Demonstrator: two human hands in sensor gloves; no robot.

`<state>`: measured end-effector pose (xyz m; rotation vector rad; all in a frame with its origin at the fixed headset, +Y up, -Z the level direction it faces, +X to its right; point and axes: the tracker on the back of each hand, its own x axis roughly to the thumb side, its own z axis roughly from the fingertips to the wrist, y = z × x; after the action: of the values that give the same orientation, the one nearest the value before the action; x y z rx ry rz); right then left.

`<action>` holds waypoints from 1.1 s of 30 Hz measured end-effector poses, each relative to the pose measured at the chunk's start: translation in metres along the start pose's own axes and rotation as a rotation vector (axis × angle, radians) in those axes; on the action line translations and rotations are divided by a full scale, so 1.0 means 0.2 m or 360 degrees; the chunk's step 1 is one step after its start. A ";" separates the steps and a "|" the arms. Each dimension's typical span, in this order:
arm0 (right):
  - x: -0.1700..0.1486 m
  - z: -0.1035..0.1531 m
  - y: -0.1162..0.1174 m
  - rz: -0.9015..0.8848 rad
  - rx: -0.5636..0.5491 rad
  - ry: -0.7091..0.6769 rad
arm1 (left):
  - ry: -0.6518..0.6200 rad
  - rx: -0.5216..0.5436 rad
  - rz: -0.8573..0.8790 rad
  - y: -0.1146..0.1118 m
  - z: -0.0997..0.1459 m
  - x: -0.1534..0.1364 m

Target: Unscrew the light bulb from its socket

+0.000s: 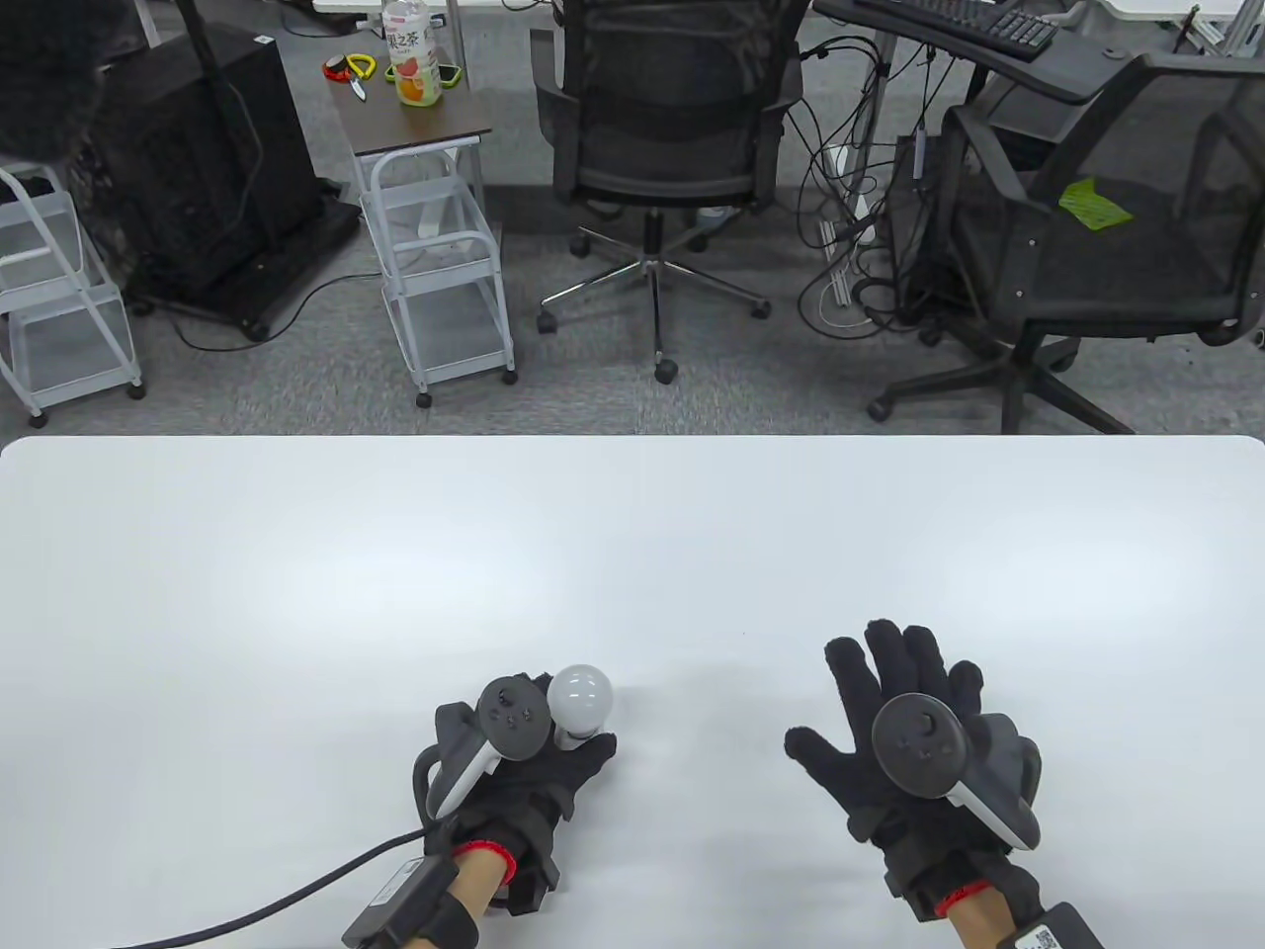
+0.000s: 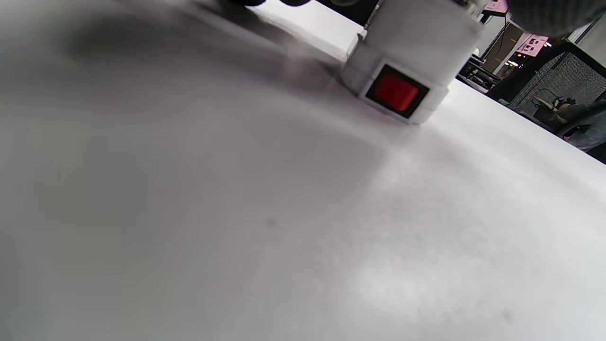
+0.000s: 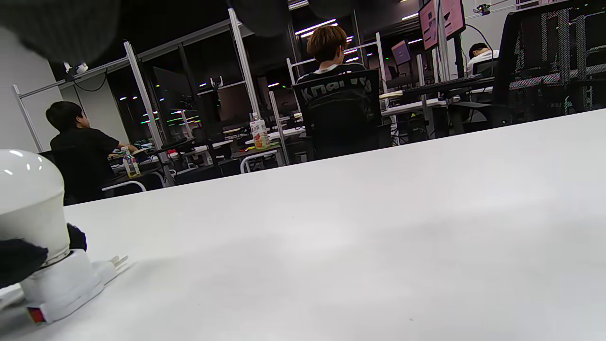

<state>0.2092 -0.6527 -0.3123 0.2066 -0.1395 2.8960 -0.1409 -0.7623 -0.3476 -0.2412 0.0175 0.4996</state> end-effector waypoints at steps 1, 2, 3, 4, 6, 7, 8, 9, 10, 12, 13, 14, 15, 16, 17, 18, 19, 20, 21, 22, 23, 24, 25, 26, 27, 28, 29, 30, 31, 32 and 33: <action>0.00 0.00 0.00 0.0004 0.0002 -0.0003 | 0.0002 -0.0001 0.0029 0.00 0.00 0.00; 0.01 0.00 0.00 0.0007 0.0003 -0.0005 | -0.0002 0.0008 0.0055 0.00 0.00 -0.01; 0.01 0.00 0.00 0.0008 0.0003 -0.0007 | -0.0002 0.0012 0.0058 0.00 0.00 -0.01; 0.01 0.00 0.01 0.0008 0.0003 -0.0008 | -0.0014 0.0012 0.0069 0.00 -0.01 -0.01; 0.01 0.00 0.01 0.0009 0.0003 -0.0010 | -0.0022 0.0011 0.0088 0.00 -0.01 -0.02; 0.01 0.00 0.01 0.0008 0.0002 -0.0011 | -0.0023 0.0021 0.0105 0.00 -0.01 -0.02; 0.01 0.00 0.01 0.0008 0.0002 -0.0011 | -0.0023 0.0021 0.0116 0.00 -0.01 -0.02; 0.01 0.00 0.01 0.0007 0.0002 -0.0012 | -0.0028 0.0021 0.0132 0.00 -0.01 -0.02; 0.01 0.00 0.01 0.0007 0.0003 -0.0013 | -0.0030 0.0019 0.0144 0.00 -0.01 -0.02; 0.02 0.00 0.01 0.0010 0.0007 -0.0016 | -0.0030 0.0026 0.0142 0.00 -0.01 -0.02; 0.02 0.00 0.01 0.0012 0.0008 -0.0017 | -0.0039 0.0036 0.0129 0.00 -0.01 -0.02; 0.02 0.00 0.01 0.0012 0.0008 -0.0018 | -0.0045 0.0043 0.0117 0.00 -0.01 -0.02; 0.02 0.00 0.01 0.0013 0.0007 -0.0021 | -0.0051 0.0044 0.0113 0.00 -0.01 -0.02; 0.02 0.00 0.01 0.0012 0.0007 -0.0024 | -0.0059 0.0044 0.0113 0.00 -0.01 -0.02; 0.02 0.00 0.02 0.0013 0.0005 -0.0027 | -0.0071 0.0050 0.0107 0.00 -0.01 -0.02; 0.02 0.00 0.02 0.0013 0.0005 -0.0029 | -0.0085 0.0051 0.0105 0.00 -0.01 -0.01; 0.03 0.00 0.02 0.0012 0.0004 -0.0031 | -0.0103 0.0048 0.0106 0.00 -0.01 -0.01; 0.03 0.00 0.02 0.0011 0.0004 -0.0032 | -0.0113 0.0047 0.0106 0.00 -0.01 -0.01; 0.03 0.00 0.02 0.0009 0.0003 -0.0035 | -0.0146 0.0047 0.0110 0.00 -0.01 0.00; 0.03 0.00 0.02 0.0007 0.0002 -0.0036 | -0.0163 0.0046 0.0116 0.00 0.00 0.01; 0.03 0.00 0.02 0.0005 0.0001 -0.0037 | -0.0178 0.0045 0.0123 0.01 0.00 0.01; 0.03 0.00 0.02 0.0003 -0.0001 -0.0039 | -0.0189 0.0048 0.0139 0.02 0.00 0.02; 0.03 0.00 0.02 0.0002 -0.0003 -0.0042 | -0.0206 0.0054 0.0161 0.03 0.00 0.03; 0.03 0.01 0.02 0.0001 -0.0004 -0.0044 | -0.0234 0.0057 0.0169 0.04 0.01 0.04; 0.03 0.01 0.02 0.0000 -0.0005 -0.0046 | -0.0267 0.0063 0.0149 0.06 0.02 0.06; 0.03 0.01 0.02 -0.0005 -0.0010 -0.0049 | -0.0335 0.0069 0.0072 0.09 0.03 0.09; 0.03 0.01 0.02 -0.0010 -0.0013 -0.0053 | -0.0375 0.0066 0.0030 0.11 0.04 0.11; 0.03 0.01 0.02 -0.0015 -0.0014 -0.0057 | -0.0417 0.0076 -0.0045 0.13 0.05 0.14; 0.03 0.01 0.02 -0.0022 -0.0015 -0.0063 | -0.0461 0.0092 -0.0108 0.14 0.07 0.16; 0.03 0.01 0.02 -0.0027 -0.0017 -0.0069 | -0.0494 0.0109 -0.0169 0.16 0.09 0.19; 0.04 0.01 0.02 -0.0037 -0.0021 -0.0081 | -0.0524 0.0102 -0.0226 0.17 0.10 0.21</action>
<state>0.2013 -0.6553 -0.3090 0.2778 -0.1644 2.8670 -0.1210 -0.7091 -0.3383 -0.0947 -0.3022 0.3917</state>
